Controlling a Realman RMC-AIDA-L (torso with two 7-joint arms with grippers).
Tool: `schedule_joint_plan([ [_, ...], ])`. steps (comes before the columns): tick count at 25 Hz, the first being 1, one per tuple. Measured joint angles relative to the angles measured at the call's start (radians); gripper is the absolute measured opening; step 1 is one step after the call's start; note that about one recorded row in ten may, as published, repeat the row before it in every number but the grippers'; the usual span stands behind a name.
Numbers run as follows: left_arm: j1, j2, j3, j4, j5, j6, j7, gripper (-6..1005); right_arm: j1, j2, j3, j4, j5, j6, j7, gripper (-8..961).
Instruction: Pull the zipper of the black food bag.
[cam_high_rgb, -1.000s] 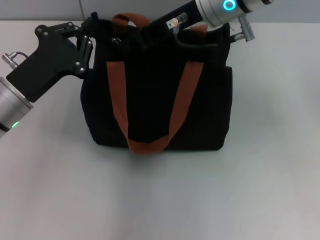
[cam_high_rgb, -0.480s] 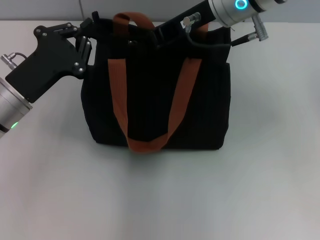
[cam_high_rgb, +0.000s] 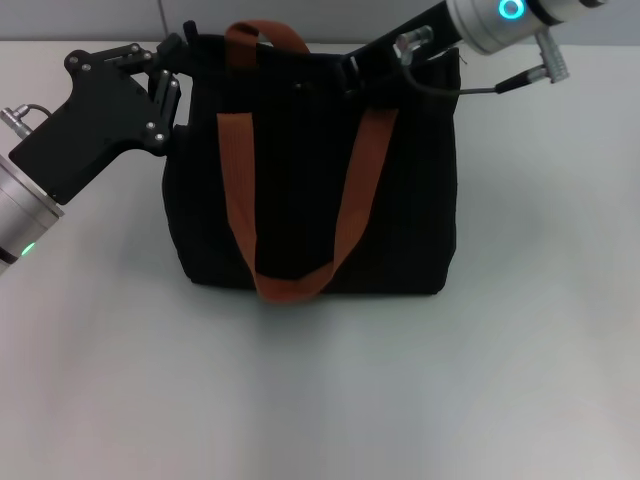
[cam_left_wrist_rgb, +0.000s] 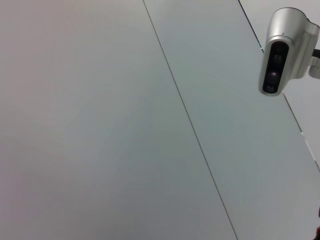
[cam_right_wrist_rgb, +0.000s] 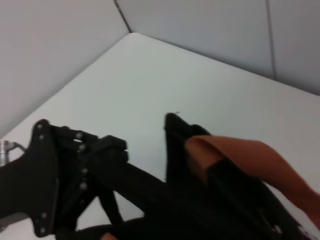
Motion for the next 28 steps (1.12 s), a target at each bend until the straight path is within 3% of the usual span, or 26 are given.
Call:
schedule_joint_plan([
  [21,-0.007,0.002,0.0,0.002,0.0,-0.014,-0.001,26,-0.205,0.002,0.014,-0.332,-0.12,-0.093,0.093,-1],
  [28,-0.009,0.002,0.0,0.001,0.0,-0.014,0.0,26,-0.216,0.003,0.016,-0.341,-0.106,-0.091,0.094,-1],
])
